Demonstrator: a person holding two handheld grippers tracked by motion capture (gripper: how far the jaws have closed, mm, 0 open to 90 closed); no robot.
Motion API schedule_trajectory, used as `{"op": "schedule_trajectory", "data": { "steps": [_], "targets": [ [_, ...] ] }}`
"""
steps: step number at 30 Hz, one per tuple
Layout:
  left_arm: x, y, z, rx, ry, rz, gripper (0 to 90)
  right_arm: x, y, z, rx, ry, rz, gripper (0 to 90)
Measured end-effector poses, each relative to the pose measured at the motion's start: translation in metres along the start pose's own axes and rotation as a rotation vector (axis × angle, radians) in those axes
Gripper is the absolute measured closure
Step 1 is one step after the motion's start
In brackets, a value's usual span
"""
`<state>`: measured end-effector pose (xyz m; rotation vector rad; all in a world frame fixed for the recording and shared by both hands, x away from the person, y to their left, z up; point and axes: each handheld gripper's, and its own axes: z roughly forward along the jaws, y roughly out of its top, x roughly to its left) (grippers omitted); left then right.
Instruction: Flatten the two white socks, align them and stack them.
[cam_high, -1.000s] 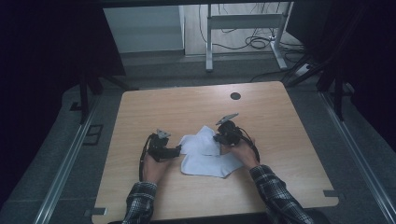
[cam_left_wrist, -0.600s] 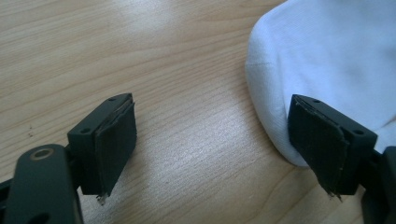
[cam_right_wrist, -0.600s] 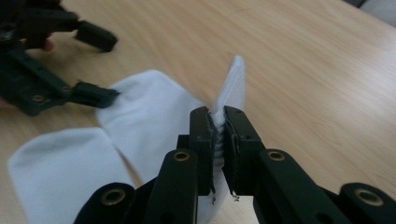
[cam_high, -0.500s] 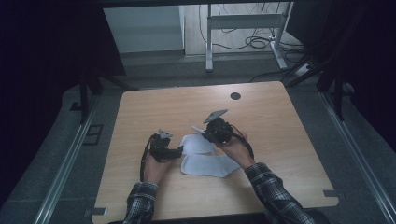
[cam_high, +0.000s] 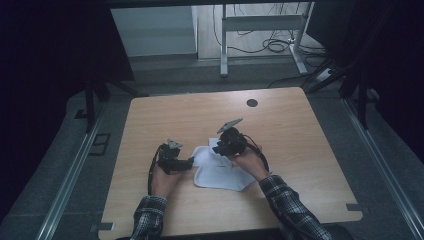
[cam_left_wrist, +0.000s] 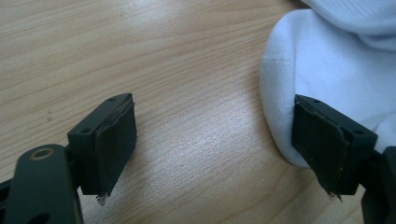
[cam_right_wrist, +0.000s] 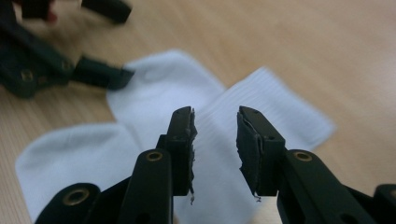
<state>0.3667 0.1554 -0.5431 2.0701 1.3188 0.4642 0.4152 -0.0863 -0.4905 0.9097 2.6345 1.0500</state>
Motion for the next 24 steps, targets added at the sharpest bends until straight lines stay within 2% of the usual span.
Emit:
{"op": "schedule_trajectory", "data": {
  "steps": [2,4,6,10,11,12,14,16,18,21,24],
  "targets": [
    [0.0,0.0,0.0,0.0,-0.001,-0.004,17.3,-0.007,0.003,-0.005,-0.015,-0.018,0.014,65.7],
    [0.0,0.0,0.0,-0.001,-0.001,-0.004,17.2,-0.015,0.003,-0.003,-0.014,-0.037,0.027,69.3],
    [0.0,0.0,0.0,0.0,0.0,-0.001,17.2,-0.021,-0.001,0.005,0.007,-0.05,0.04,75.4],
    [0.0,-0.001,0.0,-0.001,-0.001,-0.002,17.1,-0.03,-0.016,0.024,0.053,-0.057,0.061,79.6],
    [0.0,-0.001,0.0,-0.001,0.0,-0.002,17.2,-0.031,-0.019,0.027,0.056,-0.058,0.059,80.0],
    [0.0,-0.001,0.0,-0.002,0.0,-0.002,17.1,-0.033,-0.022,0.027,0.031,-0.052,0.062,80.2],
    [0.0,-0.001,0.0,-0.002,0.0,-0.002,17.2,-0.035,-0.024,0.025,0.033,-0.072,0.062,80.4],
    [0.0,-0.001,0.0,-0.002,0.001,-0.002,17.2,-0.037,-0.025,0.021,0.057,-0.124,0.033,80.3],
    [0.0,-0.001,0.0,-0.001,0.001,-0.003,17.2,-0.04,-0.028,0.016,0.077,-0.152,0.024,79.9],
    [0.0,-0.001,0.0,-0.002,0.001,-0.002,17.2,-0.049,-0.037,0.004,0.093,-0.189,0.037,79.1],
    [0.0,-0.001,0.0,-0.003,0.002,-0.002,17.2,-0.062,-0.051,-0.01,0.099,-0.212,0.078,77.0]
  ]
}}
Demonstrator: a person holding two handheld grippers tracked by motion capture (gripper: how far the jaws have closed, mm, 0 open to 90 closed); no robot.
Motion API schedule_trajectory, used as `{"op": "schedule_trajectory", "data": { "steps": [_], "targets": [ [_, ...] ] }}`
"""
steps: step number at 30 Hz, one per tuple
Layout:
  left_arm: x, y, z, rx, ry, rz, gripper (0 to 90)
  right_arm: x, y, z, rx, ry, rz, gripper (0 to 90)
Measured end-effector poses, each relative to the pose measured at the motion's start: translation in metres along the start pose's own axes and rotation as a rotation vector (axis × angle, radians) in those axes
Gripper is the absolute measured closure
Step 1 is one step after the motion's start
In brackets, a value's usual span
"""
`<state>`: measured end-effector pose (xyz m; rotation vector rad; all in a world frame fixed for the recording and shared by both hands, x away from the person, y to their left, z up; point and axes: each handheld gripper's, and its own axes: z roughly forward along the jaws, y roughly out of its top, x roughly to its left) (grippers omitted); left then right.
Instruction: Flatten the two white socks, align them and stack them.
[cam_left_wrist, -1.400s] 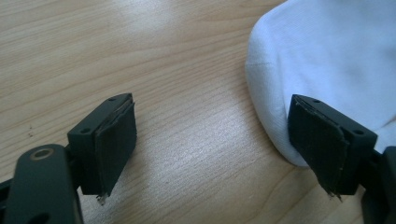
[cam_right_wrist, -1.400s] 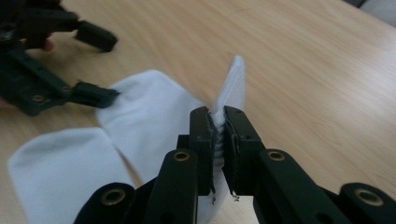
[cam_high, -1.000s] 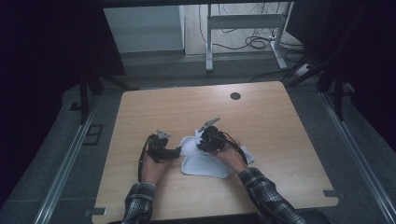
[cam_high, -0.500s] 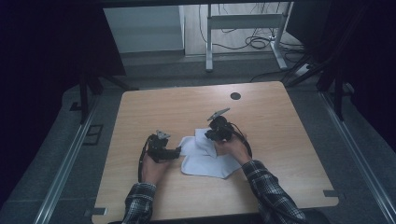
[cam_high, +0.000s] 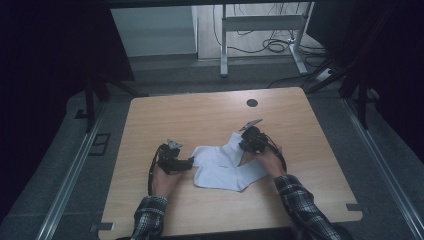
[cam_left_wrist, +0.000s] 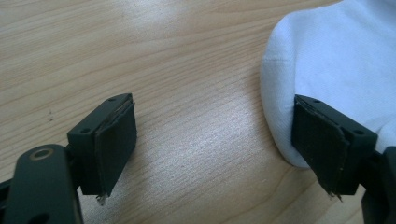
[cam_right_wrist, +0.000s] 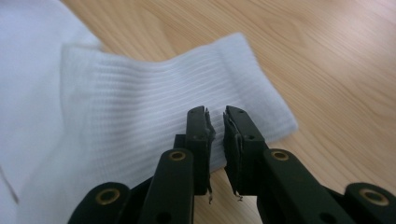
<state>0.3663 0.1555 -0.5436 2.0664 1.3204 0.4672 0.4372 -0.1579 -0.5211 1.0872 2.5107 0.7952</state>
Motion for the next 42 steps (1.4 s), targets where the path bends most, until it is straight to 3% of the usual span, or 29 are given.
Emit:
{"op": "schedule_trajectory", "data": {
  "steps": [4,9,13,16,18,22,30,34,37,39,42],
  "targets": [
    [0.0,0.001,0.001,-0.003,0.003,-0.004,17.1,-0.016,-0.015,-0.01,-0.008,0.007,0.046,74.6],
    [0.0,0.002,0.002,-0.002,0.01,-0.008,17.4,-0.02,-0.024,-0.018,-0.025,0.025,0.064,70.9],
    [0.001,0.006,-0.002,-0.026,0.03,-0.023,33.0,-0.029,-0.02,-0.03,-0.074,0.026,0.087,67.0],
    [0.002,0.011,-0.006,-0.069,0.004,-0.044,37.6,-0.039,-0.018,-0.034,-0.091,0.008,0.109,66.6],
    [0.0,0.014,-0.008,-0.082,0.002,-0.03,40.8,-0.044,-0.016,-0.032,-0.101,0.013,0.136,66.0],
    [0.0,0.019,-0.008,-0.104,0.002,-0.016,46.9,-0.046,-0.014,-0.024,-0.098,0.011,0.141,63.0],
    [0.003,0.019,0.006,-0.071,-0.038,-0.018,55.0,-0.043,-0.015,-0.005,-0.06,0.008,0.123,59.0],
    [0.0,0.019,0.013,-0.035,-0.043,0.005,64.7,-0.043,-0.018,-0.003,-0.064,0.034,0.149,71.1],
    [-0.003,0.02,0.013,-0.042,-0.061,0.0,82.5,-0.04,-0.018,-0.005,-0.052,0.036,0.147,80.4],
    [-0.006,0.023,0.01,-0.048,-0.056,0.021,85.1,-0.038,-0.017,-0.008,-0.056,0.015,0.119,81.1],
    [-0.008,0.029,-0.002,-0.069,-0.07,0.027,85.2,-0.039,-0.017,-0.02,-0.096,0.017,0.125,81.1]
  ]
}}
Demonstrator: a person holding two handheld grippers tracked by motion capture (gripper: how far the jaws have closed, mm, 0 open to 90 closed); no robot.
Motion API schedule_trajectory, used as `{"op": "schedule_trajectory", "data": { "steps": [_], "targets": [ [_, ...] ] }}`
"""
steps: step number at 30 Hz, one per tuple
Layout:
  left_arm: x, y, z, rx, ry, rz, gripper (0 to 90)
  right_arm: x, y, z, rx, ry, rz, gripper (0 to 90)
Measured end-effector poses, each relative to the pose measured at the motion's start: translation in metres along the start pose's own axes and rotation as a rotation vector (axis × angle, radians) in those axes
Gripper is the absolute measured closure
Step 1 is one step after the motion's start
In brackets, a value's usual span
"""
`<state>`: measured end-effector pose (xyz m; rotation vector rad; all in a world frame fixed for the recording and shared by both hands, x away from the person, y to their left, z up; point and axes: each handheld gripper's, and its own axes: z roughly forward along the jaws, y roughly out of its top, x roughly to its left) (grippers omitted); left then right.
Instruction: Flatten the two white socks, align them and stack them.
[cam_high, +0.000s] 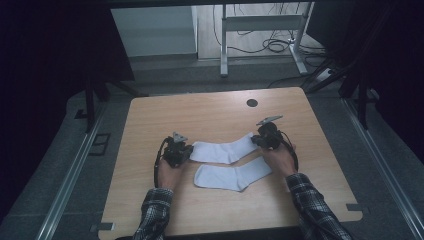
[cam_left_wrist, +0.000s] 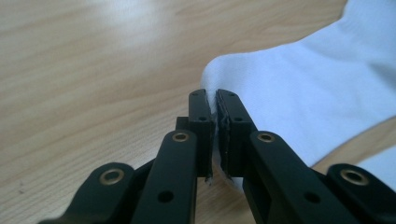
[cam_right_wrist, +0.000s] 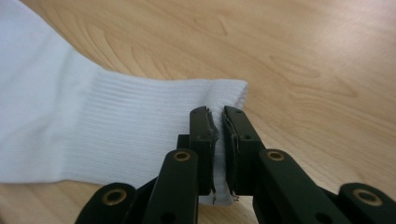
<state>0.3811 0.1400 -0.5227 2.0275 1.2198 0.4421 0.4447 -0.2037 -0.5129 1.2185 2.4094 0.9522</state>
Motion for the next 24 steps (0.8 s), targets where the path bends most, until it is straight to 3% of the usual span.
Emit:
{"op": "schedule_trajectory", "data": {
  "steps": [6,15,19,24],
  "targets": [
    [-0.011,0.012,-0.025,-0.037,-0.02,0.026,85.1,0.0,0.004,-0.033,-0.047,0.017,-0.01,80.9],
    [-0.038,0.01,-0.058,-0.014,-0.059,0.107,85.0,0.016,-0.001,-0.084,-0.057,0.038,-0.083,80.8],
    [-0.048,0.001,-0.068,0.003,-0.079,0.127,84.9,0.023,-0.013,-0.096,-0.039,0.055,-0.101,80.8],
    [-0.059,-0.015,-0.07,0.034,-0.095,0.143,84.8,0.028,-0.036,-0.095,0.006,0.076,-0.107,80.6]
  ]
}}
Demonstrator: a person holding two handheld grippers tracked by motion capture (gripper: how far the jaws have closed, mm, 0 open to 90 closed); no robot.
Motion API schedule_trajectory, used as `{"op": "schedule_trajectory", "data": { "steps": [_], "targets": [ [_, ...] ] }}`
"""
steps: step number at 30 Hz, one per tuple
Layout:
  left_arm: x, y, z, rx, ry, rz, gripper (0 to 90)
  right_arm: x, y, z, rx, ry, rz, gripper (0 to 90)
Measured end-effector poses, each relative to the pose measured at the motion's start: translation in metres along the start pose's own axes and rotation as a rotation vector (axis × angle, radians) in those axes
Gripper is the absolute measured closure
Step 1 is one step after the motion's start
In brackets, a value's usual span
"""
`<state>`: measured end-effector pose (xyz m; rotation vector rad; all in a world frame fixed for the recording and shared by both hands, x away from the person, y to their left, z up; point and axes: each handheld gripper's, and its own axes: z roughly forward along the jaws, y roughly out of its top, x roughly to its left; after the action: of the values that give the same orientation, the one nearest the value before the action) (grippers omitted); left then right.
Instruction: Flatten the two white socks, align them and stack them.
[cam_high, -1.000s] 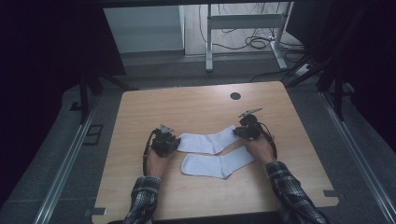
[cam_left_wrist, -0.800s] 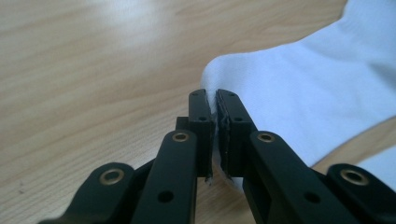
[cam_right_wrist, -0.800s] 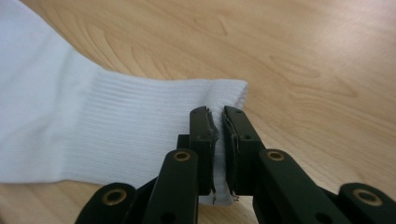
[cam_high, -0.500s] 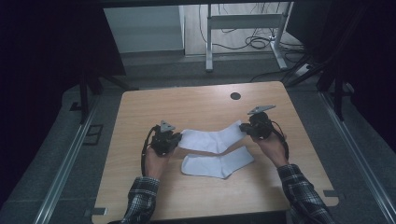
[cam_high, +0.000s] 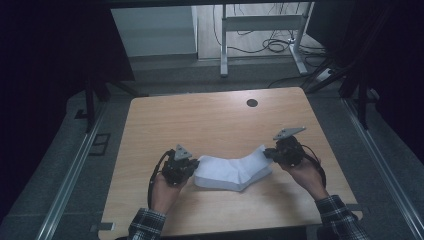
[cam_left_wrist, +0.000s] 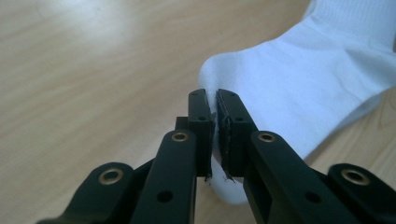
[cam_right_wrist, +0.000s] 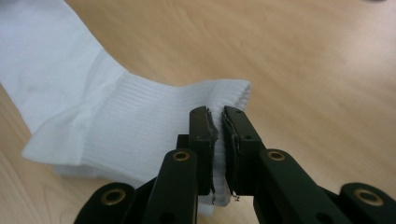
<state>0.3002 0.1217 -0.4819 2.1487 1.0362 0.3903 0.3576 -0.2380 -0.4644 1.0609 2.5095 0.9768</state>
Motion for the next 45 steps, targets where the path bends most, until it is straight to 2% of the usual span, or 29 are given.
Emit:
{"op": "schedule_trajectory", "data": {
  "steps": [3,7,10,12,14,16,17,21,24,27,28,31,33,38,45],
  "targets": [
    [-0.004,-0.007,0.008,0.018,0.012,0.006,84.6,-0.001,-0.011,0.006,0.014,0.009,0.015,80.3],
    [-0.005,-0.016,0.023,0.074,0.017,0.008,84.0,-0.004,-0.024,0.02,0.036,0.022,0.034,78.5],
    [-0.005,-0.02,0.028,0.103,0.033,0.009,81.8,-0.006,-0.029,0.029,0.052,0.017,0.031,75.1],
    [-0.005,-0.022,0.029,0.108,0.045,0.008,75.0,-0.008,-0.031,0.031,0.056,0.012,0.032,68.9],
    [-0.005,-0.023,0.027,0.089,0.07,-0.001,62.5,-0.009,-0.03,0.028,0.034,0.002,0.038,63.3],
    [-0.003,-0.022,0.024,0.069,0.077,-0.017,53.4,-0.009,-0.028,0.023,0.001,0.0,0.05,59.5],
    [-0.001,-0.022,0.023,0.059,0.073,-0.035,49.8,-0.01,-0.027,0.021,-0.007,0.002,0.051,57.4],
    [0.001,-0.025,0.028,0.065,0.024,-0.079,46.0,-0.008,-0.03,0.031,0.025,0.004,0.052,53.5],
    [0.001,-0.027,0.034,0.091,0.022,-0.073,46.9,-0.006,-0.034,0.042,0.061,0.012,0.05,53.0],
    [0.003,-0.028,0.038,0.108,0.008,-0.075,56.1,-0.004,-0.035,0.046,0.065,0.026,0.055,55.4],
    [0.003,-0.028,0.039,0.107,-0.012,-0.078,60.2,-0.004,-0.035,0.046,0.066,0.026,0.053,57.1],
    [0.003,-0.027,0.04,0.103,-0.031,-0.074,71.9,-0.004,-0.036,0.046,0.062,0.058,0.077,69.4],
    [0.003,-0.025,0.041,0.103,-0.029,-0.067,78.5,-0.004,-0.036,0.045,0.065,0.077,0.083,74.8],
    [0.007,-0.019,0.042,0.093,-0.02,-0.067,81.7,0.001,-0.032,0.043,0.067,0.047,0.036,78.0],
    [0.018,0.009,0.035,0.041,0.0,-0.061,82.0,-0.006,-0.016,0.033,0.008,0.03,0.052,78.1]
  ]
}}
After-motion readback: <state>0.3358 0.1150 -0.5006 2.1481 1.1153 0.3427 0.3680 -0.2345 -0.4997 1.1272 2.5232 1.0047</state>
